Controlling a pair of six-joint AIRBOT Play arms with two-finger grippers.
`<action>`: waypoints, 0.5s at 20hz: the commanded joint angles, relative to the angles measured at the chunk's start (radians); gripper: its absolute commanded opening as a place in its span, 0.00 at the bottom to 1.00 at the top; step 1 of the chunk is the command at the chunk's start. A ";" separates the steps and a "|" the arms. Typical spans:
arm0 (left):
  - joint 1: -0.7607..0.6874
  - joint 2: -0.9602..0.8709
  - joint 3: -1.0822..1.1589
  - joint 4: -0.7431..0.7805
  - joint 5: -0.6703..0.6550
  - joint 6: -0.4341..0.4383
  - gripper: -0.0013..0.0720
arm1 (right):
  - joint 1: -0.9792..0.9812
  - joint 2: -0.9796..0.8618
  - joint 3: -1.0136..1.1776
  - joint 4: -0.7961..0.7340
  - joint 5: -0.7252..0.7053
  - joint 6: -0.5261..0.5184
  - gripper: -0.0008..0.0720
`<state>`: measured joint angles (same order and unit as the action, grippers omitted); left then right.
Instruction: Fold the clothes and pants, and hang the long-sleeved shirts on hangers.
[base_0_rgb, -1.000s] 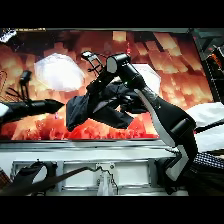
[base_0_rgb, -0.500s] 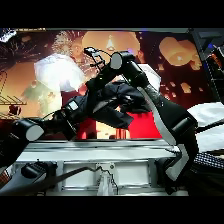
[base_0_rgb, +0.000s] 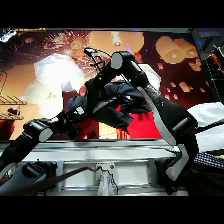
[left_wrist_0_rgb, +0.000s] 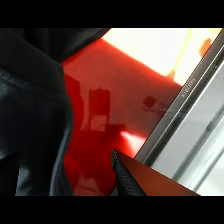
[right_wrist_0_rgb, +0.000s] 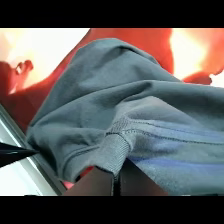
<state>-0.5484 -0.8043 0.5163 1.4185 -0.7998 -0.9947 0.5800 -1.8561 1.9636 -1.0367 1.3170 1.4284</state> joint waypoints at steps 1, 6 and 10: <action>-0.002 -0.067 -0.004 -0.027 0.042 0.000 0.83 | 0.000 0.000 0.000 0.016 0.001 0.000 0.04; 0.000 -0.172 -0.004 -0.012 0.204 -0.020 0.58 | 0.000 0.000 0.000 0.081 0.003 -0.002 0.04; 0.000 -0.237 -0.004 0.005 0.242 -0.051 0.16 | -0.001 0.001 0.000 0.098 0.014 -0.002 0.04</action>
<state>-0.5495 -0.9970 0.5125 1.4071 -0.6041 -1.0180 0.5797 -1.8561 1.9636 -0.9588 1.3209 1.4277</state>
